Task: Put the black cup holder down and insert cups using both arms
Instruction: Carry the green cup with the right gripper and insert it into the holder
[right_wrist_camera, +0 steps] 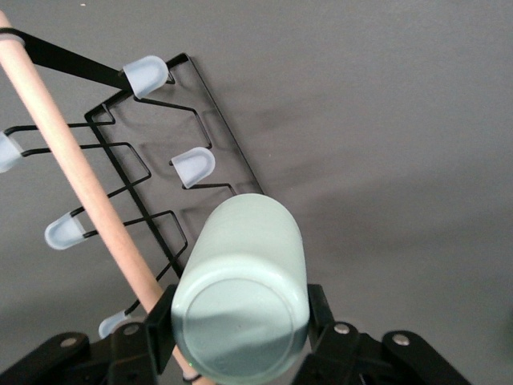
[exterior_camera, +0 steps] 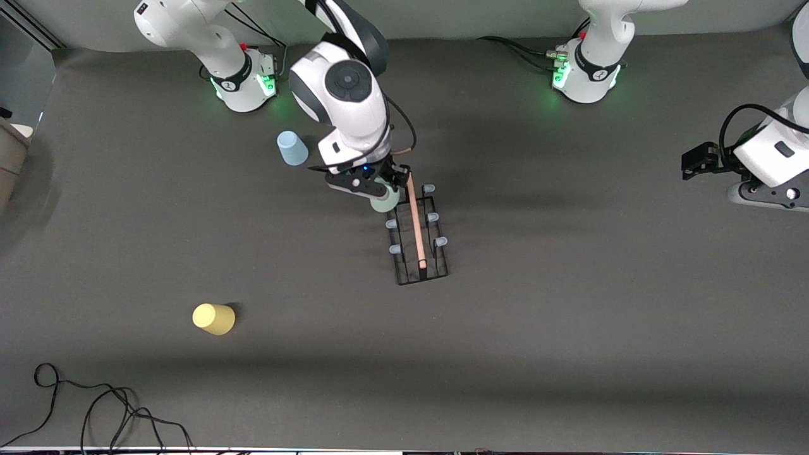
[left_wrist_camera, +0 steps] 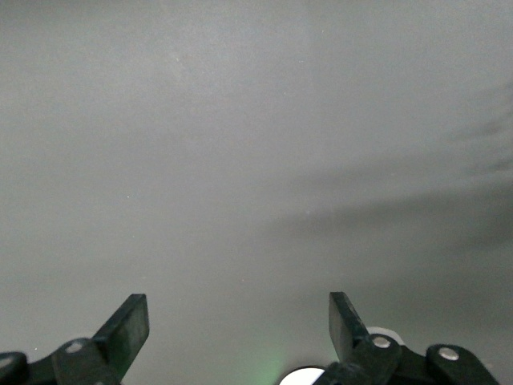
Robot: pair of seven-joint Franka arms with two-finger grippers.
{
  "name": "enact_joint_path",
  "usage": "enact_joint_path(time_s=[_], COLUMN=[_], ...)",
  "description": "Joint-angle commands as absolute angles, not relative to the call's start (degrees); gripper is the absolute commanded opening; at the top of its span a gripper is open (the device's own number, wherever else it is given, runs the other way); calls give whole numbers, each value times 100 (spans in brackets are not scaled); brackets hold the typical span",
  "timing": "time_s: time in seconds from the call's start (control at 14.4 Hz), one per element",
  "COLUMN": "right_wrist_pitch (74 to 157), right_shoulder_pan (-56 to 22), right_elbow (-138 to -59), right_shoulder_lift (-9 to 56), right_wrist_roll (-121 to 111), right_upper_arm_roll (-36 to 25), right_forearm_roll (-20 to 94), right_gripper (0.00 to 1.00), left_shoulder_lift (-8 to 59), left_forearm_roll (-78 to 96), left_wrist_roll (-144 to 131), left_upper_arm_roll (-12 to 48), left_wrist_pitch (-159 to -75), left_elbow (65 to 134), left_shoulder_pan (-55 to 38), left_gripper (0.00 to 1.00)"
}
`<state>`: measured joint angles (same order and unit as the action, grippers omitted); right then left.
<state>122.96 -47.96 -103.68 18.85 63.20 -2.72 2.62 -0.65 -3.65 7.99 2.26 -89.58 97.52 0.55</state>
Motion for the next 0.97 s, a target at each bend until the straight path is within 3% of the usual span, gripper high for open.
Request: enact_joint_path(time_s=[0.0, 0.07, 0.14, 0.28, 0.49, 0.9], right_wrist_pitch=[12436, 12445, 12445, 12375, 11508, 11276], right_shoulder_pan=[-4887, -4869, -4826, -4790, -4414, -2720], right_elbow=[-10169, -10160, -10151, -10012, -9415, -9422], right_shoulder_lift=[2162, 2206, 2215, 2145, 2022, 2056], right_wrist_roll=[6451, 6451, 6434, 6346, 6189, 3372], right_upper_arm_roll=[-299, -308, -308, -369, -439, -615], right_forearm_roll=[299, 308, 299, 299, 290, 272], right_gripper=[36, 90, 100, 100, 100, 100], left_shoulder_lift=[-70, -70, -70, -70, -70, -70], left_forearm_roll=[-308, -308, -299, -308, -299, -299], left_wrist_roll=[826, 826, 826, 826, 826, 826], left_upper_arm_roll=[246, 246, 246, 246, 246, 246], left_wrist_pitch=[-8868, -8868, -8868, -8868, -8868, -8868], left_elbow=[9712, 9712, 9712, 9712, 9712, 9703], left_shoulder_pan=[105, 105, 105, 105, 105, 114], left_gripper=[100, 100, 100, 100, 100, 100])
